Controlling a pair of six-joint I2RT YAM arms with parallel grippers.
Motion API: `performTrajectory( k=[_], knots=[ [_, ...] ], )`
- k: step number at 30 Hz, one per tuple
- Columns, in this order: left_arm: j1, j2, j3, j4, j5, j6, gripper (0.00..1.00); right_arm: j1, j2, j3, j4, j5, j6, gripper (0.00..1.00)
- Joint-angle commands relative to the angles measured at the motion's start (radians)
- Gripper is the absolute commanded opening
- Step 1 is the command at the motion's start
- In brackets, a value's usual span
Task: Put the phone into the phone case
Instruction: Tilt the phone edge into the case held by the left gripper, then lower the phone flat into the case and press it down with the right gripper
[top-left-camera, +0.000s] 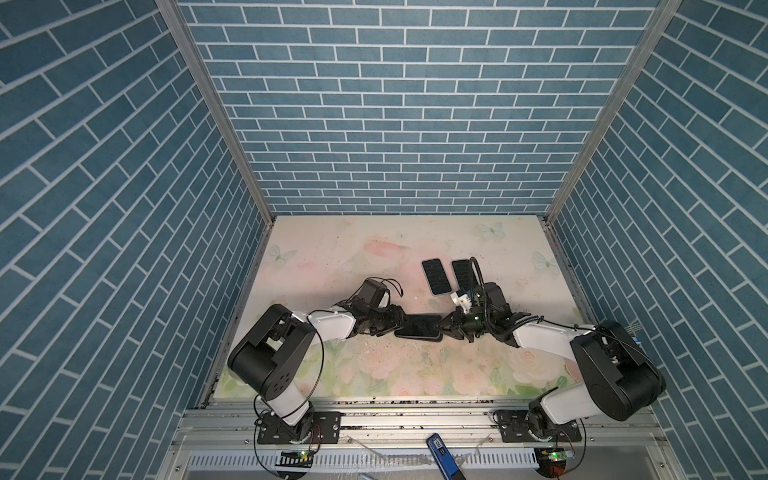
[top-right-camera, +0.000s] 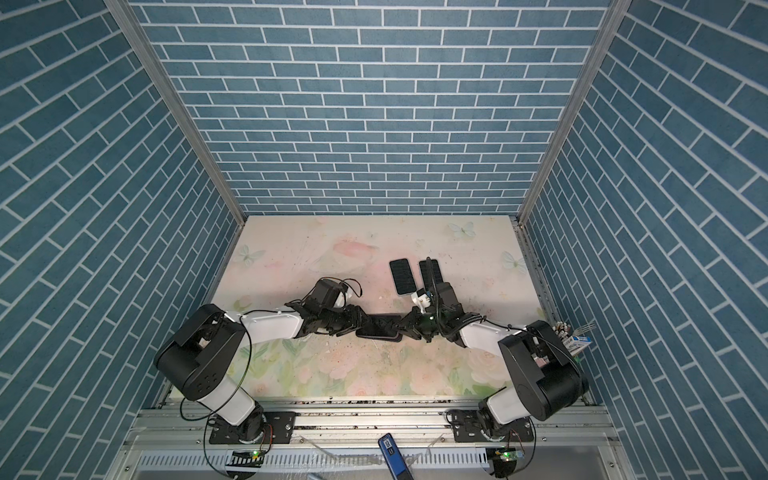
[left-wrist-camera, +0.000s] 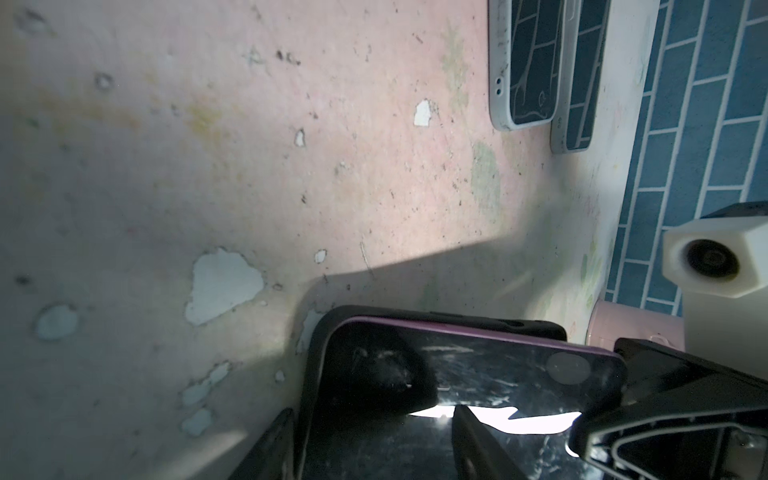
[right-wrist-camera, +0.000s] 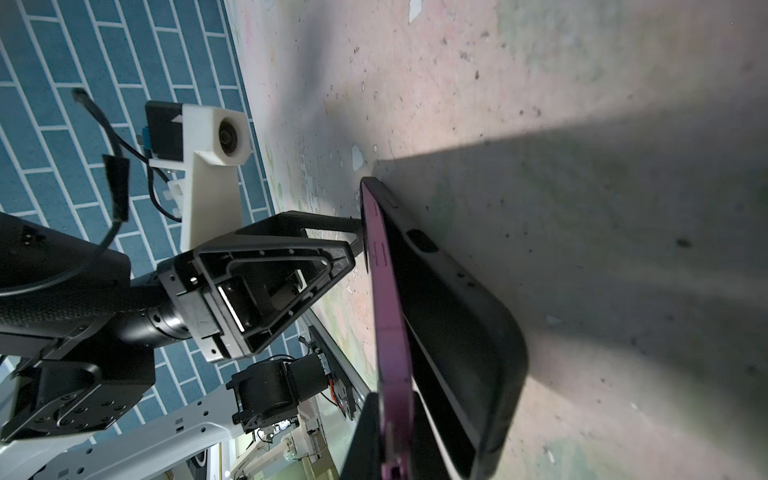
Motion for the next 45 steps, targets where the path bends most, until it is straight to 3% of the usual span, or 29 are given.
performTrajectory(
  k=[1, 7, 13, 23, 28, 35, 39, 45],
  knots=[
    [-0.05, 0.059, -0.003, 0.052, 0.112, -0.019, 0.61, 0.051, 0.059, -0.026, 0.009, -0.01, 0.036, 0.0],
    [-0.05, 0.054, -0.011, 0.047, 0.112, -0.017, 0.61, 0.052, 0.054, -0.029, -0.012, 0.002, 0.029, 0.03],
    [-0.05, 0.039, -0.015, 0.015, 0.1, -0.001, 0.61, 0.051, 0.005, 0.016, -0.218, 0.073, -0.082, 0.34],
    [-0.048, 0.022, 0.026, -0.113, 0.057, 0.07, 0.61, 0.05, -0.07, 0.189, -0.665, 0.25, -0.337, 0.59],
    [-0.048, 0.008, 0.054, -0.201, 0.016, 0.112, 0.61, 0.05, -0.085, 0.231, -0.762, 0.315, -0.383, 0.57],
    [-0.049, 0.008, 0.076, -0.263, -0.013, 0.135, 0.59, 0.05, -0.073, 0.227, -0.76, 0.324, -0.383, 0.35],
    [-0.049, 0.008, 0.076, -0.264, -0.015, 0.133, 0.55, 0.049, -0.056, 0.228, -0.751, 0.326, -0.385, 0.29],
    [-0.049, 0.022, 0.086, -0.264, -0.012, 0.134, 0.52, 0.05, -0.019, 0.239, -0.743, 0.343, -0.396, 0.27]
  ],
)
